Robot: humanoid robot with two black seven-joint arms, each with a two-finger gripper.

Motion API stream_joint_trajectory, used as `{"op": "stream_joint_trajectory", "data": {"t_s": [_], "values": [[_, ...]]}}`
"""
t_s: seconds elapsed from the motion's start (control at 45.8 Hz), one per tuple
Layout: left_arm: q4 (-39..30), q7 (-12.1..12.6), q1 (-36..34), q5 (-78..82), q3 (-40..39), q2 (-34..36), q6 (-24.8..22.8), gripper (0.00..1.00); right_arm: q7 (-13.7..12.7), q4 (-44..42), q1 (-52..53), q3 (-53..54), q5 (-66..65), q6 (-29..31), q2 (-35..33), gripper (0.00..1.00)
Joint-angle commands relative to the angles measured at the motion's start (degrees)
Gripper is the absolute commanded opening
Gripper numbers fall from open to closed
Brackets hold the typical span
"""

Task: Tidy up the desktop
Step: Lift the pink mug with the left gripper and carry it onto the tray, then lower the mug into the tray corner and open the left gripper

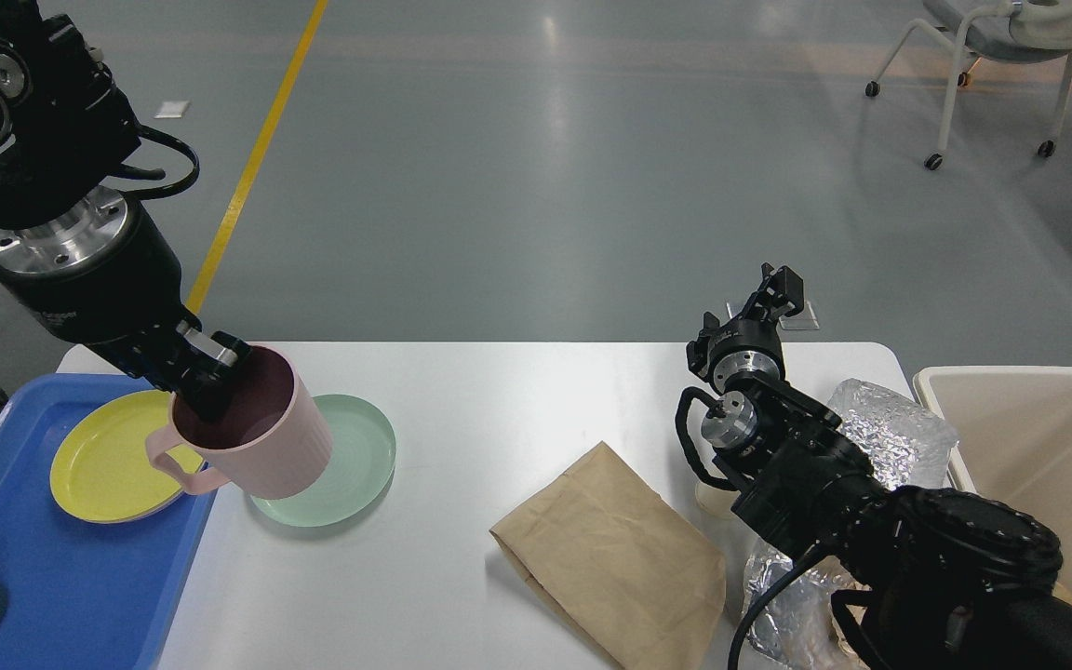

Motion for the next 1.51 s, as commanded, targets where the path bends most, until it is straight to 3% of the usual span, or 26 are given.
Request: {"op": "stream_joint_trajectory", "data": {"t_s": [0.0,0.24,0.393,0.765,1.049,1.355,1.486], "values": [[-1.28,0.09,-0.90,0.14,0.07,0.12,0.03,0.00,0.00,0.00,-0.01,0.00,0.00,0.00,0.00,1.00],[-1.63,1.76,0.24,0.58,3.31,-0.59,0.03,0.00,0.00,0.00,-0.01,0.00,0.00,0.00,0.00,1.00],[-1.55,2.64,4.98,1.90,7.88,-1.73,0.03,0.00,0.00,0.00,-0.01,0.00,0.00,0.00,0.00,1.00],[-0.14,1.24,19.57,2.95,18.61,-1.91,26.36,0.00,0.00,0.00,-0.01,0.00,0.00,0.00,0.00,1.00],[3.63,-6.32,30.29,2.69,22.74,-1.03,35.68,0.00,0.00,0.00,-0.01,0.00,0.00,0.00,-0.08,1.00],[8.65,-8.43,38.56,2.69,23.62,4.33,40.08,0.00,0.00,0.00,-0.01,0.00,0.00,0.00,-0.08,1.00],[11.81,-10.98,40.67,2.69,24.68,6.00,40.17,0.00,0.00,0.00,-0.01,0.00,0.00,0.00,-0.08,1.00]]}}
